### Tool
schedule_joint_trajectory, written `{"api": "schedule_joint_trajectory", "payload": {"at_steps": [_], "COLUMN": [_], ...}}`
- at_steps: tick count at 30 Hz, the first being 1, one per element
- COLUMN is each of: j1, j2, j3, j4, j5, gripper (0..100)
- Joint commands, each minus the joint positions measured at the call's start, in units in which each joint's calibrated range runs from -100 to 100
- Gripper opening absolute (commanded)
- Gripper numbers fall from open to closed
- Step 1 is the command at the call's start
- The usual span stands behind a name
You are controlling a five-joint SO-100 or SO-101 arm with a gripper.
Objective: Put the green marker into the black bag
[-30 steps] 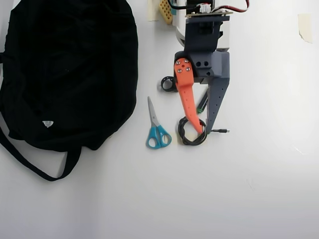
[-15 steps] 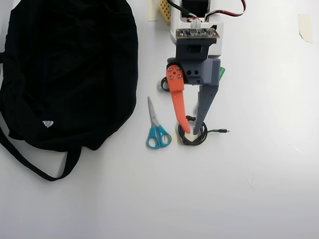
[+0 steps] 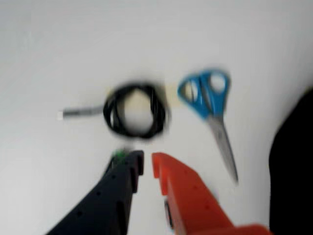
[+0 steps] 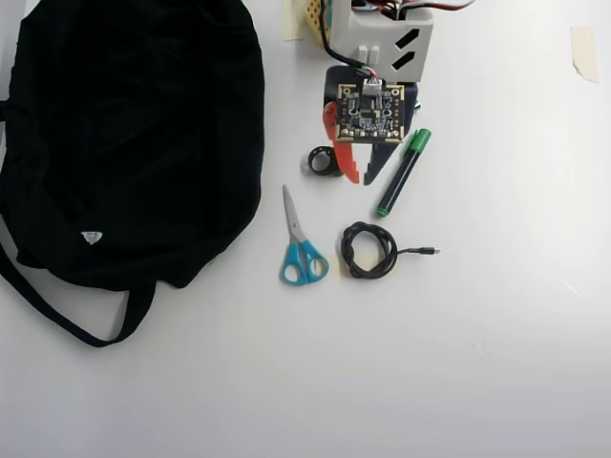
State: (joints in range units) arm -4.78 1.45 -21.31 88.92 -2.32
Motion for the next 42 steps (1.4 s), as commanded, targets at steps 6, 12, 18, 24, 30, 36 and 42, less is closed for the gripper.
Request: {"api": "schedule_joint_trajectory", "payload": {"at_steps": [6, 12, 18, 24, 30, 36, 42], "j1": [-3.53, -3.90, -3.98, -2.93, -4.12, -8.54, -9.66], "j2": [-1.45, -1.45, -1.45, -1.45, -0.29, -0.87, -1.04], "j3": [-2.59, -2.68, -2.59, -2.68, -2.50, -2.59, -2.50], "j4": [10.30, 10.30, 10.30, 10.22, 10.13, 10.22, 10.39], "j5": [-0.20, -0.20, 0.33, 4.47, 4.52, 2.32, -6.96], "gripper": [2, 2, 2, 2, 2, 2, 2]}}
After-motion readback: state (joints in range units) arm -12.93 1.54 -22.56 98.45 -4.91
